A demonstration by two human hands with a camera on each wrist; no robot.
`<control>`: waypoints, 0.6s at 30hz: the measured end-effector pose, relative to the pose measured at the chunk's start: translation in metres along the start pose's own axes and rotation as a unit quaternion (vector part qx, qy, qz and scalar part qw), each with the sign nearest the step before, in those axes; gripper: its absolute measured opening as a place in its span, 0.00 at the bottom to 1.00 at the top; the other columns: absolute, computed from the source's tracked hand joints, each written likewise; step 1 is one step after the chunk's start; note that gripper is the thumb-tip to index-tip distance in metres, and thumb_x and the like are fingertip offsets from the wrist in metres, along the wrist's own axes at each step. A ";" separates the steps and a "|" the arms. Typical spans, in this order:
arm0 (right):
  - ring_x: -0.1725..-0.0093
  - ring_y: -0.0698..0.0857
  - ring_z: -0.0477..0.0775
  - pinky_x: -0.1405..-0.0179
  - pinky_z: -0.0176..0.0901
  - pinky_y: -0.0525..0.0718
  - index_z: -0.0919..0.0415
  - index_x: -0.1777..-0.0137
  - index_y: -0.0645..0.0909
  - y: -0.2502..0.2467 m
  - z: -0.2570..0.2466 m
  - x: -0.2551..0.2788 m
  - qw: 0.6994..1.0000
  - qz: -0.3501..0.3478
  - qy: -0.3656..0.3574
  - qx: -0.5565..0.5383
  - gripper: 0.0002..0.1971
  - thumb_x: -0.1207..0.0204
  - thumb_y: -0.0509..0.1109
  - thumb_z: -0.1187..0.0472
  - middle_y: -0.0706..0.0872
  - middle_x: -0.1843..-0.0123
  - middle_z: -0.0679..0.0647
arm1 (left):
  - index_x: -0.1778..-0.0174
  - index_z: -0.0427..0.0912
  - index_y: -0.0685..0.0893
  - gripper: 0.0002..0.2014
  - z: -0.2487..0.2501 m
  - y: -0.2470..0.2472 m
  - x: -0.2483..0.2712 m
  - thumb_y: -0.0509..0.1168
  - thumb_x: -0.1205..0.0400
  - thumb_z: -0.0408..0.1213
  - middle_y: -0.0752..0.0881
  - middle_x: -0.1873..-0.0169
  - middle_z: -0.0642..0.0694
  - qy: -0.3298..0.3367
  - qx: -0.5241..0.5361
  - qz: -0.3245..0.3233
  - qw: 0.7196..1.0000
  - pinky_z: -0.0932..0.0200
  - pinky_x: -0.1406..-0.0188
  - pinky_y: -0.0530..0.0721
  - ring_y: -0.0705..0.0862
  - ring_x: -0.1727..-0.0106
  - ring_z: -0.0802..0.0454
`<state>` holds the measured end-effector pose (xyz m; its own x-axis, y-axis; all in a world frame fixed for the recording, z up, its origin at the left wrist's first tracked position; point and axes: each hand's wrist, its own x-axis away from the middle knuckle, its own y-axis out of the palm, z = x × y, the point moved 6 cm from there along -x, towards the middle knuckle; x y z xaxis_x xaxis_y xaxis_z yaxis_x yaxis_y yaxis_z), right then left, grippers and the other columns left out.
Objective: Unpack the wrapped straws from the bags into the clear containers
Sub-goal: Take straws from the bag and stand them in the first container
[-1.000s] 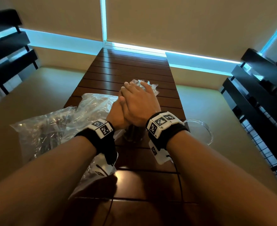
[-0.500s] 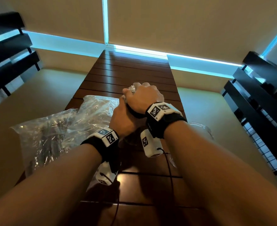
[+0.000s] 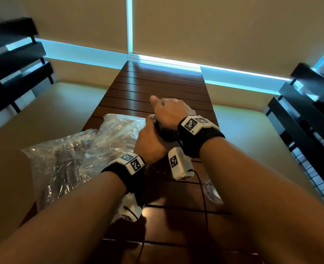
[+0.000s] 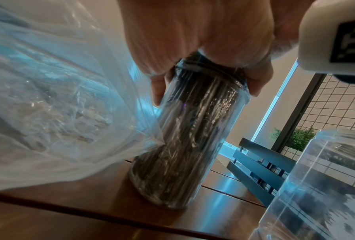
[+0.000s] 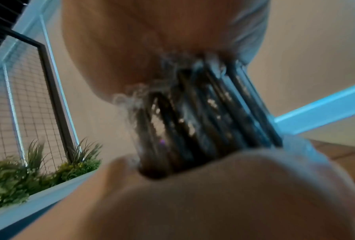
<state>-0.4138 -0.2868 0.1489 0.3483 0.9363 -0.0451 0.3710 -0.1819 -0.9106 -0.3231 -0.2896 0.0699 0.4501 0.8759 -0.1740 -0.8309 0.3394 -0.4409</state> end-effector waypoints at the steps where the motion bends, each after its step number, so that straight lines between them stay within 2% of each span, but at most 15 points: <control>1: 0.30 0.79 0.62 0.32 0.61 0.76 0.46 0.35 0.82 0.006 0.003 -0.001 1.000 0.003 0.003 0.021 0.32 0.18 0.42 0.32 0.82 0.30 0.55 | 0.28 0.46 0.66 0.46 0.000 0.000 -0.001 0.76 0.40 0.58 0.80 0.57 0.59 0.006 -0.001 0.002 1.000 0.62 0.60 0.78 0.83 0.56 0.59; 2: 0.30 0.79 0.62 0.32 0.60 0.76 0.46 0.33 0.82 0.008 0.003 -0.001 0.999 0.011 0.004 0.036 0.30 0.18 0.45 0.34 0.82 0.29 0.54 | 0.28 0.45 0.66 0.47 0.000 0.000 -0.001 0.75 0.40 0.59 0.78 0.58 0.61 0.013 -0.008 0.004 1.000 0.68 0.63 0.76 0.80 0.58 0.65; 4: 0.32 0.79 0.62 0.38 0.58 0.75 0.47 0.33 0.82 0.010 0.002 0.000 0.998 0.031 0.002 0.057 0.26 0.17 0.48 0.39 0.82 0.31 0.55 | 0.29 0.43 0.70 0.49 -0.002 -0.001 -0.003 0.69 0.44 0.66 0.75 0.60 0.63 0.032 -0.037 0.013 0.999 0.77 0.68 0.69 0.75 0.64 0.70; 5: 0.34 0.80 0.62 0.42 0.57 0.75 0.49 0.35 0.82 0.011 0.001 0.001 0.997 0.042 -0.005 0.072 0.25 0.17 0.49 0.41 0.83 0.34 0.55 | 0.30 0.42 0.72 0.50 -0.003 0.001 -0.004 0.66 0.45 0.68 0.75 0.61 0.63 0.039 -0.050 0.012 0.998 0.78 0.71 0.70 0.74 0.66 0.71; 7: 0.38 0.82 0.63 0.49 0.56 0.74 0.51 0.38 0.83 0.016 -0.001 0.001 0.992 0.049 -0.024 0.111 0.24 0.17 0.49 0.44 0.84 0.38 0.56 | 0.33 0.40 0.76 0.48 -0.007 0.003 -0.005 0.63 0.45 0.69 0.75 0.62 0.63 0.043 -0.060 0.002 0.997 0.81 0.70 0.72 0.74 0.67 0.72; 9: 0.40 0.83 0.63 0.53 0.54 0.71 0.51 0.39 0.82 0.023 0.000 -0.004 0.989 0.026 -0.039 0.142 0.24 0.18 0.48 0.43 0.85 0.39 0.56 | 0.35 0.40 0.78 0.47 -0.007 0.005 -0.004 0.63 0.45 0.69 0.78 0.61 0.62 0.053 -0.055 -0.005 0.997 0.82 0.69 0.72 0.76 0.66 0.72; 12: 0.38 0.83 0.61 0.51 0.54 0.70 0.52 0.36 0.81 0.023 0.005 -0.009 0.991 -0.007 -0.016 0.131 0.26 0.18 0.47 0.41 0.85 0.35 0.55 | 0.34 0.43 0.76 0.47 -0.002 0.003 -0.005 0.62 0.45 0.69 0.81 0.54 0.57 0.051 -0.055 -0.007 0.997 0.78 0.68 0.70 0.78 0.62 0.67; 14: 0.33 0.81 0.61 0.44 0.56 0.73 0.52 0.32 0.79 0.017 0.006 -0.004 0.997 0.001 -0.016 0.076 0.27 0.16 0.47 0.39 0.83 0.30 0.56 | 0.29 0.43 0.74 0.51 -0.002 0.004 -0.005 0.63 0.45 0.71 0.79 0.54 0.61 0.032 -0.073 -0.019 0.997 0.78 0.65 0.71 0.81 0.56 0.62; 15: 0.29 0.78 0.61 0.37 0.58 0.73 0.51 0.28 0.77 0.012 0.007 0.001 0.999 0.028 -0.022 0.041 0.28 0.16 0.46 0.38 0.80 0.26 0.55 | 0.23 0.41 0.68 0.55 -0.006 0.005 -0.007 0.66 0.45 0.71 0.80 0.54 0.61 0.010 -0.066 -0.029 0.997 0.73 0.60 0.76 0.83 0.52 0.59; 16: 0.25 0.75 0.61 0.31 0.60 0.71 0.49 0.25 0.74 0.005 0.009 0.006 0.997 0.071 -0.027 0.004 0.29 0.16 0.47 0.36 0.77 0.23 0.54 | 0.18 0.39 0.57 0.62 -0.009 0.005 -0.009 0.69 0.44 0.70 0.83 0.50 0.60 -0.013 -0.050 -0.041 0.998 0.65 0.52 0.81 0.85 0.47 0.55; 17: 0.23 0.72 0.60 0.27 0.62 0.69 0.48 0.23 0.72 -0.002 0.013 0.013 0.992 0.121 -0.026 -0.026 0.29 0.17 0.49 0.35 0.75 0.21 0.54 | 0.15 0.41 0.42 0.69 -0.010 0.006 -0.010 0.72 0.43 0.69 0.86 0.44 0.55 -0.032 -0.051 -0.061 0.996 0.53 0.42 0.84 0.86 0.43 0.52; 18: 0.23 0.71 0.60 0.26 0.63 0.68 0.47 0.23 0.72 -0.008 0.018 0.019 0.984 0.169 -0.022 -0.044 0.29 0.18 0.51 0.35 0.74 0.21 0.54 | 0.16 0.43 0.30 0.73 -0.009 0.005 -0.012 0.74 0.42 0.68 0.86 0.38 0.49 -0.040 -0.068 -0.089 0.993 0.46 0.35 0.82 0.86 0.39 0.49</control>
<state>-0.4250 -0.2619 0.1480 0.4272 0.8301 -0.3585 0.3143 -0.5081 -0.8019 -0.3296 -0.3013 0.0614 0.5536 0.8326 -0.0155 -0.6869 0.4461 -0.5737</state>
